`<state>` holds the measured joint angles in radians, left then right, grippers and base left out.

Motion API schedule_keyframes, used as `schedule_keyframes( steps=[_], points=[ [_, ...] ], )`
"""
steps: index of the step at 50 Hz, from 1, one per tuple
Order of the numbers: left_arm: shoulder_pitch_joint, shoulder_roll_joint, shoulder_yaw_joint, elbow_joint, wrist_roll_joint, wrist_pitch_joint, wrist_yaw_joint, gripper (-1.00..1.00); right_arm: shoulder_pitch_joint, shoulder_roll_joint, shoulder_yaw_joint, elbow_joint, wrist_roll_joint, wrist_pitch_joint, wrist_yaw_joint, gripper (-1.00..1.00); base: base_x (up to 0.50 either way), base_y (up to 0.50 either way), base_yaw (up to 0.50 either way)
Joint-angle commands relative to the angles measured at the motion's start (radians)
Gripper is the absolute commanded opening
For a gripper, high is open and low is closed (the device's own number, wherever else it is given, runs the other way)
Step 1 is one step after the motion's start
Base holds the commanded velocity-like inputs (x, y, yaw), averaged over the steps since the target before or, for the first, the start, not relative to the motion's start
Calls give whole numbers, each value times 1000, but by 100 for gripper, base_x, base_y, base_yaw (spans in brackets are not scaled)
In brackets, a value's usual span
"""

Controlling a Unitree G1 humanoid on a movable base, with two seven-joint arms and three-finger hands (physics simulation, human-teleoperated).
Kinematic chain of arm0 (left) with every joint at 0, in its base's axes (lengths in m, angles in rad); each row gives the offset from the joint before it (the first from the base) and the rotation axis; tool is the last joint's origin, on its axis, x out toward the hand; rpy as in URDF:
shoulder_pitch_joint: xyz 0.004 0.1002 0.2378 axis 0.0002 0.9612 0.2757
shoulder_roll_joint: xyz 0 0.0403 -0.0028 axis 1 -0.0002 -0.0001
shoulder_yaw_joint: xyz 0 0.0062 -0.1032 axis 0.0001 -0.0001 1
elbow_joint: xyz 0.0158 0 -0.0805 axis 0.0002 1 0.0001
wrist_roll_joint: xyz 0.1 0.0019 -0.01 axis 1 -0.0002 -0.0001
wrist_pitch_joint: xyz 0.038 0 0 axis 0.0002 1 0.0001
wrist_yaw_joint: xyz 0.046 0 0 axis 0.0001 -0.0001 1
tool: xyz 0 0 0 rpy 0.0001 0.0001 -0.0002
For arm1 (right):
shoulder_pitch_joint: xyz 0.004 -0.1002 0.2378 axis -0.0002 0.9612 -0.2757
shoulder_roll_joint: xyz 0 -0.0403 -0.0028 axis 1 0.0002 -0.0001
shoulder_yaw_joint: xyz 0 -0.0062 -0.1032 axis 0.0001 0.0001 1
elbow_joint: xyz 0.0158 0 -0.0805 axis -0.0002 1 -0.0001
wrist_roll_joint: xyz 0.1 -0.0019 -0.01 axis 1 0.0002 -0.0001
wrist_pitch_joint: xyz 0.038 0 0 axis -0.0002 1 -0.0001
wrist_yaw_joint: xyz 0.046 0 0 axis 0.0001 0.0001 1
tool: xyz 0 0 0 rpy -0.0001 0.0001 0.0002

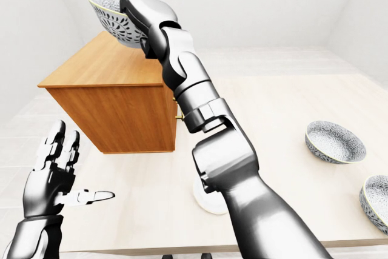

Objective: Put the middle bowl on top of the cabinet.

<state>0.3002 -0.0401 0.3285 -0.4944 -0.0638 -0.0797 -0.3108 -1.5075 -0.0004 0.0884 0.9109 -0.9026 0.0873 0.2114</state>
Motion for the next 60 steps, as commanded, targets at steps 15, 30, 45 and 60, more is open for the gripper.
schedule_keyframes(
  steps=[15,30,45,60],
  points=[
    [-2,-5,-3,8,5,-8,-6,100,-23,47,23,97,-124,0,-53,-100,0,0,0],
    [-7,2,11,49,-14,-8,-12,100,-33,69,25,67,-167,0,-22,-100,0,0,0],
    [6,-4,12,39,-21,-8,-19,100,-35,81,16,50,-186,0,-9,-100,0,0,0],
    [-4,-1,7,64,-18,-8,-17,100,-28,83,18,64,-200,0,-21,-100,0,0,0]
  ],
)
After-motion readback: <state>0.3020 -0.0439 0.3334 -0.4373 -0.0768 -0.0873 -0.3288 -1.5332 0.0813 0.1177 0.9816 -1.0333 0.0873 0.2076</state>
